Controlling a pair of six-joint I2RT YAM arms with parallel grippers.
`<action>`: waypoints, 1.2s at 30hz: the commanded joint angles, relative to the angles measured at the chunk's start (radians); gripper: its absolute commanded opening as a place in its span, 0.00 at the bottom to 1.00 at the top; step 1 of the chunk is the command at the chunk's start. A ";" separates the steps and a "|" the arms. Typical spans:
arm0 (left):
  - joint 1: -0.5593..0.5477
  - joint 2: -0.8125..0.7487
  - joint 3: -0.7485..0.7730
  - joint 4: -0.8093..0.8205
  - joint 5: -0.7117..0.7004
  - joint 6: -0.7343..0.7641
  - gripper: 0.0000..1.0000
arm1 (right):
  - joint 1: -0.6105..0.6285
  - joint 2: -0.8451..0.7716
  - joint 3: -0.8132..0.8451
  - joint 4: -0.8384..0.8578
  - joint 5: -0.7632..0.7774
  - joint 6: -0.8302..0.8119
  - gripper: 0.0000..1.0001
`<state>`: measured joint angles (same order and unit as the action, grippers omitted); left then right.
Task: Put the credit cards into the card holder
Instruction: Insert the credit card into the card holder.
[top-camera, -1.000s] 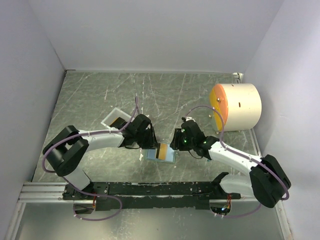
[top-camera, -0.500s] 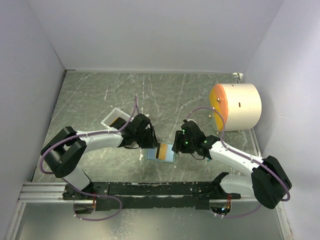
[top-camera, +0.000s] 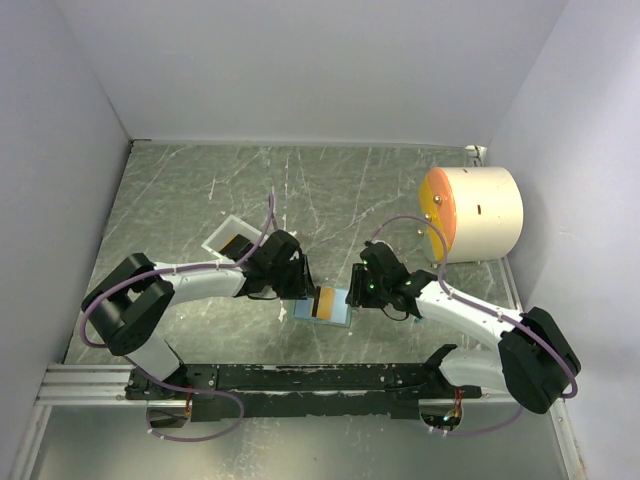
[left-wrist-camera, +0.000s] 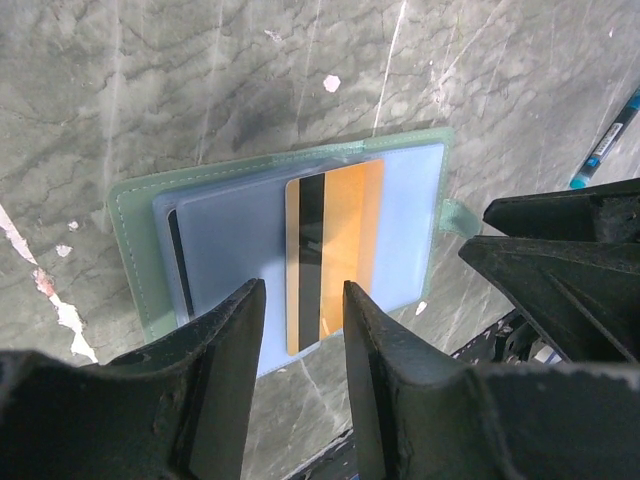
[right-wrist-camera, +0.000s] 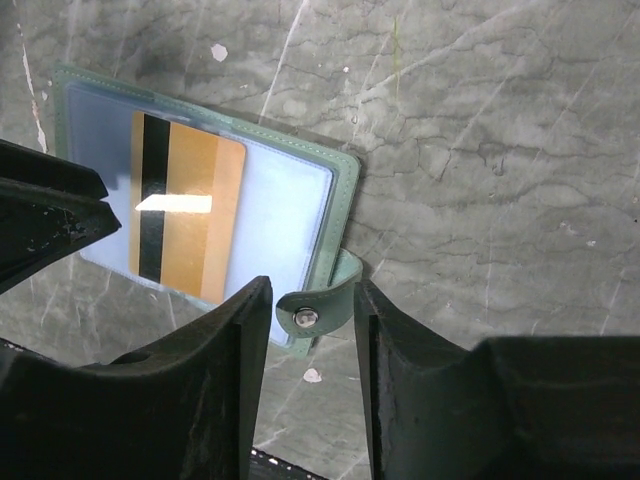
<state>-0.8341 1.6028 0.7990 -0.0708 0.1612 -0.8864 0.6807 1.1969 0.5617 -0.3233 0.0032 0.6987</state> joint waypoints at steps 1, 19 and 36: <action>-0.009 0.010 -0.006 0.046 0.021 0.003 0.48 | 0.004 -0.012 -0.017 -0.006 -0.005 0.001 0.37; -0.052 0.053 0.015 0.095 0.038 -0.022 0.48 | 0.005 -0.003 -0.046 0.025 -0.012 0.008 0.30; -0.085 0.107 0.061 0.158 0.047 -0.011 0.48 | 0.005 -0.005 -0.061 0.046 -0.017 0.008 0.28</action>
<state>-0.9073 1.6890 0.8223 0.0364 0.1848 -0.8986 0.6819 1.1969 0.5194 -0.2932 -0.0090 0.7002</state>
